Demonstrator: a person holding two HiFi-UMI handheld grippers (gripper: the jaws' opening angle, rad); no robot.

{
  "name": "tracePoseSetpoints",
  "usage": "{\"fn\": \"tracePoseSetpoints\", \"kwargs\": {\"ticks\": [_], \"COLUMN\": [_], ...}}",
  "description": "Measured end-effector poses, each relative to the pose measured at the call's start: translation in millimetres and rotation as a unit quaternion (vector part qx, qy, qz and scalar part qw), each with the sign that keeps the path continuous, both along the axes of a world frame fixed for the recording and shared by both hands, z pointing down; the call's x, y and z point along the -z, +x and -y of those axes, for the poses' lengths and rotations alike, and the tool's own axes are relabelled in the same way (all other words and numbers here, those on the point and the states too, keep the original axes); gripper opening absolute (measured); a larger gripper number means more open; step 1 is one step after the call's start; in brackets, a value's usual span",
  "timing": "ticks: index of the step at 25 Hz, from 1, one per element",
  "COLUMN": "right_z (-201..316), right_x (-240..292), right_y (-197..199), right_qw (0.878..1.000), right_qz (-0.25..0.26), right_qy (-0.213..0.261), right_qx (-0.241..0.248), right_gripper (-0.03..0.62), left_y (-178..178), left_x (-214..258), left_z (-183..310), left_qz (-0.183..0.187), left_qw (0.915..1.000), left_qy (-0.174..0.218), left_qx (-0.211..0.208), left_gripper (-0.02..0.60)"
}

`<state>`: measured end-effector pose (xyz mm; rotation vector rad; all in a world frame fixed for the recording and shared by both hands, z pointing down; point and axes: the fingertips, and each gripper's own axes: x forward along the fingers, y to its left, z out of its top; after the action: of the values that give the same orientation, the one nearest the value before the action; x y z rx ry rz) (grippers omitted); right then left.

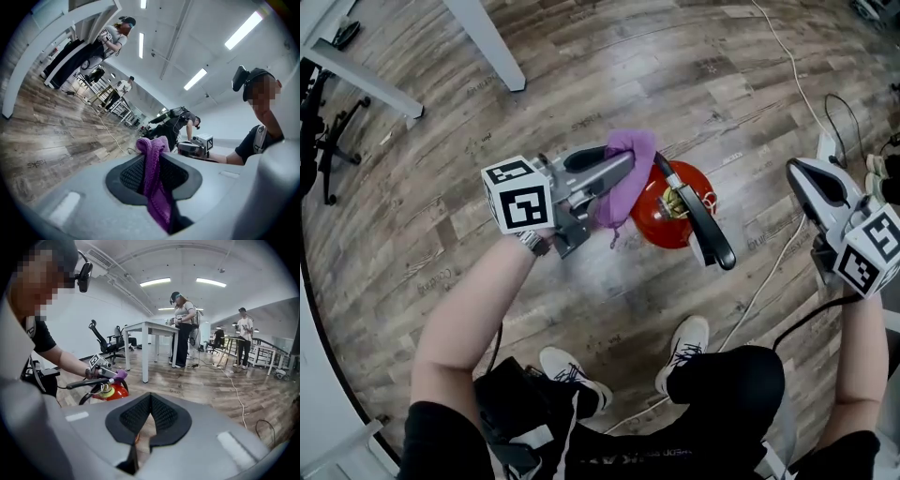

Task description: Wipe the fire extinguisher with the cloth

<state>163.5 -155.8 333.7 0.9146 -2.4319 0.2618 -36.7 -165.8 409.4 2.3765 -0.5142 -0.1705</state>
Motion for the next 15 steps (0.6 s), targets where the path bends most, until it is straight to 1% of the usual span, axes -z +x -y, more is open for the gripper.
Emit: {"fn": "tracePoseSetpoints", "kwargs": {"ticks": [3,6,8,10,12,15], "right_z": [7.8,17.6,22.3,21.5,19.5,18.9], "right_x": [-14.8,-23.9,-31.9,-42.1,-51.6,-61.8], "right_y": [0.4,0.9,3.2,5.5,7.8,12.6], "right_qw": [1.000,0.999,0.999,0.999,0.999,0.999], "right_qz": [0.007,0.016,0.022,0.024,0.026,0.029], "right_qy": [0.015,0.025,0.025,0.019,0.010,-0.001], "right_qx": [-0.009,-0.015,-0.024,-0.029,-0.032,-0.037], "right_gripper": [0.005,0.005,0.005,0.005,0.005,0.005], "left_y": [-7.7,-7.6,-7.9,-8.9,-11.7,-18.5], "left_x": [-34.7,-80.2,-115.4,-152.1,-189.0,-251.7], "left_z": [4.3,0.7,-2.7,-7.3,-13.5,-25.5], "left_qz": [0.002,0.027,0.045,0.063,0.084,0.132], "left_qw": [0.9996,0.9982,0.9952,0.9903,0.9837,0.9684], "left_qy": [-0.012,-0.029,-0.051,-0.076,-0.101,-0.156], "left_qx": [0.025,0.045,0.070,0.098,0.122,0.142], "left_gripper": [0.075,0.075,0.075,0.074,0.074,0.074]}}
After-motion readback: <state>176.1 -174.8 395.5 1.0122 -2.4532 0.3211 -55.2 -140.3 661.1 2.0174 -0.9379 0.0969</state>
